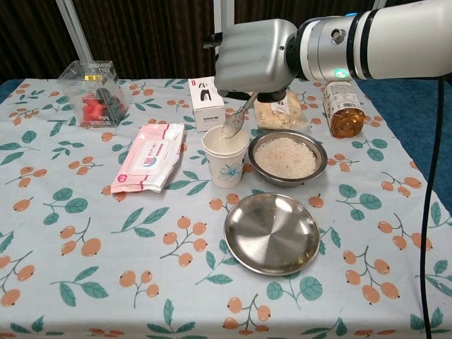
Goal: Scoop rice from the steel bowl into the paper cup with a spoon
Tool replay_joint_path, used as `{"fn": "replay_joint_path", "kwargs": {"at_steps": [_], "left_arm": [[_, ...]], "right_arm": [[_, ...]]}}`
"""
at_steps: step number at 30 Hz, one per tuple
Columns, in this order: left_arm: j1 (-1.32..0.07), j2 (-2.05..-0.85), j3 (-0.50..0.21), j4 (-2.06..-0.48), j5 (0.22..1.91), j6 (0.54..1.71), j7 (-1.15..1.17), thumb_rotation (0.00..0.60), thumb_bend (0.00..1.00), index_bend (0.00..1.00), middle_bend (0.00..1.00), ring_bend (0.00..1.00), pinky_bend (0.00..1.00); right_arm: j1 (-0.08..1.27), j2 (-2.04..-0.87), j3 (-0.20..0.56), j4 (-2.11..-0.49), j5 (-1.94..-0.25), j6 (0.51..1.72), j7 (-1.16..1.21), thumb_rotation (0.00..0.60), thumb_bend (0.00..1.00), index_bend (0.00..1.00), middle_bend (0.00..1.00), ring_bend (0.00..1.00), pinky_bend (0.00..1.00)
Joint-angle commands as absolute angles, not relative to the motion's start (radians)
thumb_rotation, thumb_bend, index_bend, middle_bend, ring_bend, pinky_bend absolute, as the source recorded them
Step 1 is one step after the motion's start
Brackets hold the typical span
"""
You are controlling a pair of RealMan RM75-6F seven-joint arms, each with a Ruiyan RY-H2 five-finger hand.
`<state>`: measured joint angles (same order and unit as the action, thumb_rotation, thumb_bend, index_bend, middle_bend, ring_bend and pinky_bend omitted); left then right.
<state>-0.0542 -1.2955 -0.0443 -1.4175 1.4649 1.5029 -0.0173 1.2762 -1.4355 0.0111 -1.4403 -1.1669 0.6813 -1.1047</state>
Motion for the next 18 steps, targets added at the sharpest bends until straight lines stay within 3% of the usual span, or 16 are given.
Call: {"fn": "replay_joint_path", "kwargs": {"at_steps": [1,18], "left_arm": [[-0.054,-1.297,-0.045,-1.416,1.465,1.502,-0.019,0.600,0.05,0.07,0.07,0.00,0.06],[-0.047,-1.307,-0.043,-1.398,1.467,1.510,-0.037,0.600,0.05,0.07,0.07,0.00,0.06]], "right_arm": [[1.318,-1.436,-0.019,-1.435,-1.206,0.686,-1.197,0.600,0.38,0.62,0.60,0.28,0.02],[1.325,-1.453,-0.043,-1.482,-1.222,0.723,-1.321,0.600,0.38,0.63,0.60,0.28,0.00]]}}
